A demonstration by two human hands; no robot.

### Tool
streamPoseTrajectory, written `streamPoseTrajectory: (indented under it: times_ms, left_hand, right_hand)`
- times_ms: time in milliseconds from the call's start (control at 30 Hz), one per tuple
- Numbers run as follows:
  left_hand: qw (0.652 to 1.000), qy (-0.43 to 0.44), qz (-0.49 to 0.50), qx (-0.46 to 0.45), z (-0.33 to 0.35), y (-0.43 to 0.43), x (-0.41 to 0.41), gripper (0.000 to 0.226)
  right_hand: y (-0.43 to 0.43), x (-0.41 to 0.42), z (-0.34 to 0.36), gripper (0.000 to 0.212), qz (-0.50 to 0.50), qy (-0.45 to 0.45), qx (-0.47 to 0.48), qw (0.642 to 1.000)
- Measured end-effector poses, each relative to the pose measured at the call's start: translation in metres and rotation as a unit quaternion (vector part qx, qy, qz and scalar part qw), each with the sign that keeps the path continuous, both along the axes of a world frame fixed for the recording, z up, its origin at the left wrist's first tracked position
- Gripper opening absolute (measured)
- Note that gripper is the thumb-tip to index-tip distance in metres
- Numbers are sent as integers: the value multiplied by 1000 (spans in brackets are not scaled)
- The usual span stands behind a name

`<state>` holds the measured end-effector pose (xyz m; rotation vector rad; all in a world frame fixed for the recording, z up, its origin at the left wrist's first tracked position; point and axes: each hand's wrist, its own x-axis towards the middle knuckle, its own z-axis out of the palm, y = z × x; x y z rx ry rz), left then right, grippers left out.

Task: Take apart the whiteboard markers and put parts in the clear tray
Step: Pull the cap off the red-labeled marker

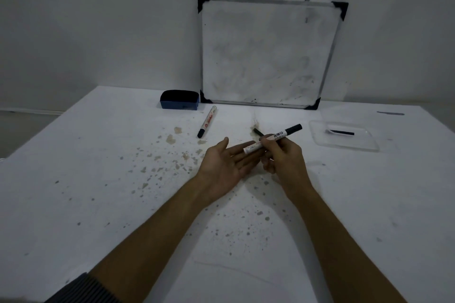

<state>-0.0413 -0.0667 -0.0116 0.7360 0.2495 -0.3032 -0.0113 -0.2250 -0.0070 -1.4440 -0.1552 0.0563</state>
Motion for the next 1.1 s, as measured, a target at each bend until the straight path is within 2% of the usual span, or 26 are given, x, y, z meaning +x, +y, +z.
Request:
streamPoseTrajectory:
  times_ms: [67,133,233,267,367,400,567,667,767,833,933,1100]
  left_hand:
    - [1000,9,-20,2,-1,5,2,58]
    - [999,7,-32,2,-2,10,4,55]
    - [999,8,-34,-10,-6,12,7,51]
    - [999,11,-38,-10,-8,13,8,50]
    - [998,25,-57,-21,-8,17,10,52]
    - [998,29,-52,-13,-9,18,11,53]
    - [999,42,-21,17,-10,20,13,50]
    - [999,46,-11,0,-9,16,9,46]
    - [999,49,-12,8,-5,16,7,46]
    - [998,49,-39,-6,-4,18,8,49]
    - [998,32,-45,7,0,17,6,46]
    - [997,-8,-50,64,5,12,2,43]
  right_hand:
    - [0,-3,3,19,5,-41,-84,996]
    - [0,-7,8,19,-9,-87,-125,988]
    - [6,-17,11,14,-57,-161,-98,980]
    - [10,-21,7,16,-44,-175,-113,977]
    - [24,-30,-8,24,61,-174,-253,950]
    - [26,-30,-11,24,70,-171,-261,947]
    - [26,-28,-9,12,51,-185,-237,952]
    - [26,-29,0,9,8,-216,-203,955]
    - [25,-29,-2,14,-15,-268,-261,927]
    - [28,-30,-7,20,9,-242,-311,919]
    - [26,-26,-6,26,7,-183,-247,952]
    - [21,-23,-4,18,13,-164,-212,963]
